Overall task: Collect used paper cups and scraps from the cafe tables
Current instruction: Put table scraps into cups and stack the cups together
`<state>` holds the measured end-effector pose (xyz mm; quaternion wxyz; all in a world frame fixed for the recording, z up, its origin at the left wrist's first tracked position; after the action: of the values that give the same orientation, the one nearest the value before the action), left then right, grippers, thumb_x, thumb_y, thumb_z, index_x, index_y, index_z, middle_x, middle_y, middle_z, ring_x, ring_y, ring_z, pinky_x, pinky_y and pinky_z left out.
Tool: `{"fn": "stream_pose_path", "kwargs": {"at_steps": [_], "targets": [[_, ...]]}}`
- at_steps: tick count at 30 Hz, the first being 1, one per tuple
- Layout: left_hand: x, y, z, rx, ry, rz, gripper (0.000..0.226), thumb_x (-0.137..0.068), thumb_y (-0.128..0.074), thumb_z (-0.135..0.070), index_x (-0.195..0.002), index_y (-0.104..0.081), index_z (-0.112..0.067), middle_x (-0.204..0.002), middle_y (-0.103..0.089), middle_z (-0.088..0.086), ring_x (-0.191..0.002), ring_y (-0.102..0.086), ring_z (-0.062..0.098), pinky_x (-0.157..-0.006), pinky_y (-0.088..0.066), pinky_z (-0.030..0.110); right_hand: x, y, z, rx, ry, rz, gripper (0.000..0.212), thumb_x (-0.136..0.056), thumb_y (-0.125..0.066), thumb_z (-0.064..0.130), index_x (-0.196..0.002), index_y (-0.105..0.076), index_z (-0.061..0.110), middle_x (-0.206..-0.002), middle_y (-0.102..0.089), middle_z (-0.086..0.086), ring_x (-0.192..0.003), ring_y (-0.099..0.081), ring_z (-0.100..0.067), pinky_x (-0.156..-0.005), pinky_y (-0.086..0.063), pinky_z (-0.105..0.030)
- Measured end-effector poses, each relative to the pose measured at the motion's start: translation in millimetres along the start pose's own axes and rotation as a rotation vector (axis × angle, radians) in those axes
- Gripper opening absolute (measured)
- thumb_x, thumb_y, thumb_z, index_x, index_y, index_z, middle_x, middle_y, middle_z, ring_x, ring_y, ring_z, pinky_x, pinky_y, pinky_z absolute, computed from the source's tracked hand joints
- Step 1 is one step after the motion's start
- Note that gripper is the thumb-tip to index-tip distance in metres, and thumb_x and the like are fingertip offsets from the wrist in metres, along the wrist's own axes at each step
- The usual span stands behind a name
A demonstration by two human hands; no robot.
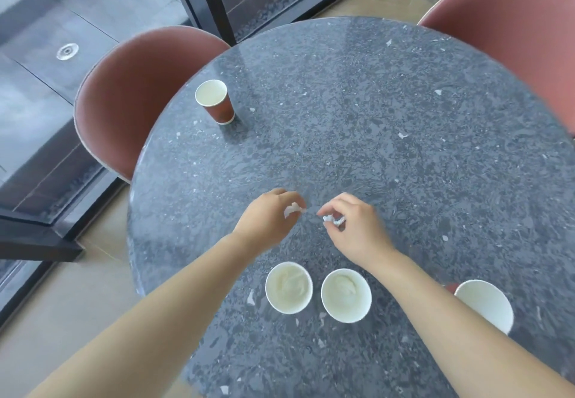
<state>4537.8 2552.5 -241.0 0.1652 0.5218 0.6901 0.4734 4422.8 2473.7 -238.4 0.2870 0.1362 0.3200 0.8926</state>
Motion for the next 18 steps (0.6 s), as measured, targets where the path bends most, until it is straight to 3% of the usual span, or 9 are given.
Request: {"fn": "stream_pose_path", "kwargs": {"at_steps": [6, 10, 14, 16, 18], "targets": [[80, 1, -10, 0.039, 0.048, -0.035, 0.022, -0.085, -0.058, -0.025, -0.107, -0.058, -0.027, -0.097, -0.061, -0.007, -0.073, -0.053, 0.013, -0.071, -0.048, 0.029, 53, -1, 35, -0.111, 0.052, -0.012, 0.023, -0.077, -0.061, 0.000, -0.084, -0.066, 0.022, -0.082, -0.058, 0.012, -0.068, -0.053, 0.004, -0.062, -0.039, -0.005], [105, -6, -13, 0.042, 0.071, -0.036, 0.031, -0.081, -0.064, -0.025, -0.110, -0.053, -0.029, -0.101, -0.061, -0.009, -0.075, -0.057, 0.010, -0.069, -0.047, 0.027, 73, -10, 42, -0.105, 0.054, 0.028, 0.021, -0.079, -0.062, 0.003, -0.085, -0.065, 0.024, -0.081, -0.056, 0.015, -0.072, -0.055, -0.006, -0.064, -0.040, -0.008], [117, -7, -15, 0.063, 0.075, -0.047, 0.041, -0.078, -0.066, -0.023, -0.115, -0.052, -0.033, -0.107, -0.059, -0.011, -0.081, -0.060, 0.009, -0.073, -0.049, 0.028, 81, -14, 51, -0.098, 0.078, 0.025, 0.023, -0.078, -0.063, 0.005, -0.088, -0.064, 0.025, -0.084, -0.055, 0.017, -0.075, -0.052, 0.000, -0.065, -0.039, -0.004], [124, -5, -14, 0.068, 0.085, -0.070, 0.042, -0.078, -0.067, -0.021, -0.116, -0.052, -0.033, -0.107, -0.058, -0.012, -0.082, -0.060, 0.009, -0.073, -0.048, 0.027, 83, -18, 58, -0.117, 0.108, 0.040, 0.027, -0.076, -0.064, 0.004, -0.092, -0.064, 0.025, -0.089, -0.056, 0.018, -0.078, -0.052, 0.001, -0.071, -0.042, -0.007], [130, -3, -11, 0.054, 0.099, -0.086, 0.042, -0.077, -0.067, -0.020, -0.114, -0.053, -0.033, -0.106, -0.058, -0.013, -0.084, -0.058, 0.008, -0.072, -0.047, 0.026, 85, -25, 63, -0.135, 0.127, 0.083, 0.032, -0.075, -0.063, 0.003, -0.099, -0.063, 0.025, -0.099, -0.059, 0.013, -0.086, -0.055, -0.004, -0.079, -0.048, -0.020]]}}
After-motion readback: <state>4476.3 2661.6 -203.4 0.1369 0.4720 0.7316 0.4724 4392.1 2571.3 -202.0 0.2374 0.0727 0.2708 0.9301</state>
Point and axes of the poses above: each hand's wrist, its own x-axis away from the middle knuckle, its own y-axis out of the back of the hand, z = x × y, the point moved 9 cm from there along -x, towards the middle knuckle
